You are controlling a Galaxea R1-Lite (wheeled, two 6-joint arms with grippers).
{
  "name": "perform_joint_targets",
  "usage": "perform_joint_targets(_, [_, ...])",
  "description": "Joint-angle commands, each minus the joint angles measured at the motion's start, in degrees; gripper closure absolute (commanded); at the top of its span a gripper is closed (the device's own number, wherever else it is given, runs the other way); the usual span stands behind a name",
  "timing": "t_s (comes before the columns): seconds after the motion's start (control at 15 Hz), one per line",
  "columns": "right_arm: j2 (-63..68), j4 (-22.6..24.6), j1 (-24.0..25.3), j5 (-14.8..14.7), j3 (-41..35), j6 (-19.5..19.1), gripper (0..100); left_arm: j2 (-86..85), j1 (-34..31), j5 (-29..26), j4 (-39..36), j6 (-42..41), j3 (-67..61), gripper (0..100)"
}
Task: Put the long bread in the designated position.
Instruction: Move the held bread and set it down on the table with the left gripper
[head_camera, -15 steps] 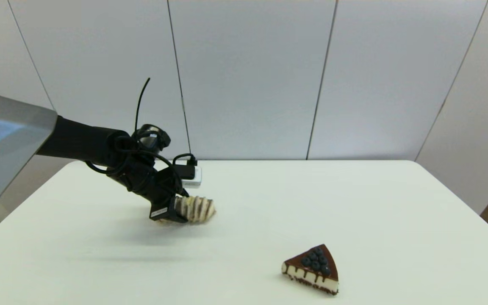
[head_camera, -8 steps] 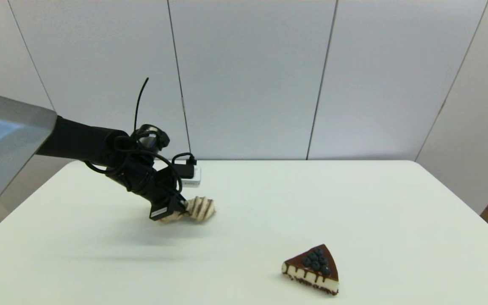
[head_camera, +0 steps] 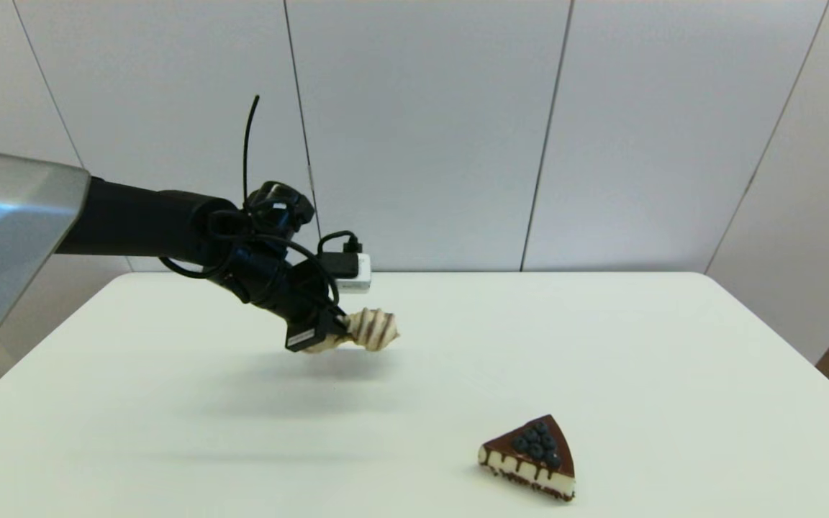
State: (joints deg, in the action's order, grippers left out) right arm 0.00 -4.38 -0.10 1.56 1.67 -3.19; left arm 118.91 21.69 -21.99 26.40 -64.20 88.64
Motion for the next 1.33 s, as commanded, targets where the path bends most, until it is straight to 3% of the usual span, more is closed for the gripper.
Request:
perform_joint_targets(0.07, [0.1,0.0,0.0,0.0,0.0,-0.1,0,1.9,7.1,-0.2,0.1,4.6,7.1,100])
perform_joint_targets(0.8, [0.1,0.0,0.0,0.0,0.0,-0.1,0,15.3,18.5,-1.8,-0.2,11.9,23.3,100])
perform_joint_targets(1.33, [0.1,0.0,0.0,0.0,0.0,-0.1,0,19.5,20.2,-2.0,-6.9,16.1,23.8,100])
